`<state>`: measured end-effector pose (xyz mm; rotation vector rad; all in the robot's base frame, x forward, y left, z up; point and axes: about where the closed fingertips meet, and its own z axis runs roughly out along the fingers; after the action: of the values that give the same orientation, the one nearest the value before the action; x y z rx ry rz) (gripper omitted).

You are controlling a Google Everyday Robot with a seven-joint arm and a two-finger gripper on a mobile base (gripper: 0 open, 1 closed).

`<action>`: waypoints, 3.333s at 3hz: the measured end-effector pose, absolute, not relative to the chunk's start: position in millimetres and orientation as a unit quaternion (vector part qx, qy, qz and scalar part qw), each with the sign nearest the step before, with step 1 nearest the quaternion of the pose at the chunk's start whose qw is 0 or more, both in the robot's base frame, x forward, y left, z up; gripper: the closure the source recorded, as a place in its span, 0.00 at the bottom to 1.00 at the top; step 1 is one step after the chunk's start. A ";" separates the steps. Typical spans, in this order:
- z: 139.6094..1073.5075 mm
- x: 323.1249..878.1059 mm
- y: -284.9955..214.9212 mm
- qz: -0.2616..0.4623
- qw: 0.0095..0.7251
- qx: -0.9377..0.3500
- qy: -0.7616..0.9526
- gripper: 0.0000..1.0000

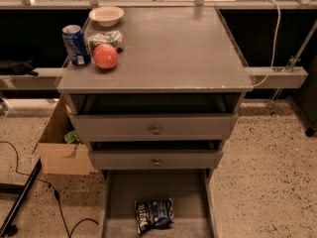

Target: Pick blue chip bag from bottom drawer and place on counter

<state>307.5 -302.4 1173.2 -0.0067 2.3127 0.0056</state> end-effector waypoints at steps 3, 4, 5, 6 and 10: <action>1173.2 307.5 -302.4 0.002 0.403 -0.003 0.915 0.00; 1173.2 307.5 -302.4 0.002 0.403 -0.003 0.915 0.00; 1173.2 307.5 -302.4 0.002 0.403 -0.003 0.915 0.00; 1173.2 307.5 -302.4 0.002 0.403 -0.003 0.915 0.00; 1173.2 307.5 -302.4 0.002 0.403 -0.003 0.915 0.00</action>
Offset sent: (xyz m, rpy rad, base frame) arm 0.0808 0.0413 -0.0498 -0.0014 0.2643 0.1192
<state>307.5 -302.4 1173.2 -0.0067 2.3127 0.0056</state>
